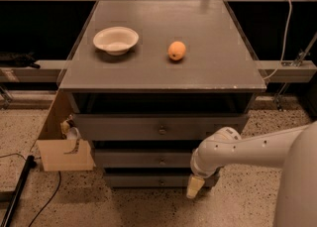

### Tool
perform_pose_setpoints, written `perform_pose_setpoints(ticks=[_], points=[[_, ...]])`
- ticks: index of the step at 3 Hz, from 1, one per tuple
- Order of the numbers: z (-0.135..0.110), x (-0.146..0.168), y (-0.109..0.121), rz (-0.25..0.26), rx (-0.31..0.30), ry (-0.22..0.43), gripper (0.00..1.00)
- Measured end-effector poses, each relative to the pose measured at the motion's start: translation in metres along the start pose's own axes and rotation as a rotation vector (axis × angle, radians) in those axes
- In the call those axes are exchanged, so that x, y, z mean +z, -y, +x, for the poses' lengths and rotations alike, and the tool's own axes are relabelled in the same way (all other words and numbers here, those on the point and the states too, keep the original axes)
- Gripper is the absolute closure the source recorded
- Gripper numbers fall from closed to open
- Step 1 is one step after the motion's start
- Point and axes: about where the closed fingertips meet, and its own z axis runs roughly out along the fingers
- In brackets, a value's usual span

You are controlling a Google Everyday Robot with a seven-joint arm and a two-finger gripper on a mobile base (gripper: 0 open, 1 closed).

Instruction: Open middle drawer

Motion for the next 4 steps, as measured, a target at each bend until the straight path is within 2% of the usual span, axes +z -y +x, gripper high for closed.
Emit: perform_pose_setpoints(ticks=[1, 2, 3, 4], points=[[-0.001, 0.015, 0.016, 0.023, -0.011, -0.031, 0.0], [0.016, 0.046, 0.052, 0.047, 0.019, -0.078, 0.0], [0.016, 0.048, 0.054, 0.048, 0.023, -0.077, 0.02], [0.016, 0.048, 0.054, 0.048, 0.023, -0.077, 0.24]])
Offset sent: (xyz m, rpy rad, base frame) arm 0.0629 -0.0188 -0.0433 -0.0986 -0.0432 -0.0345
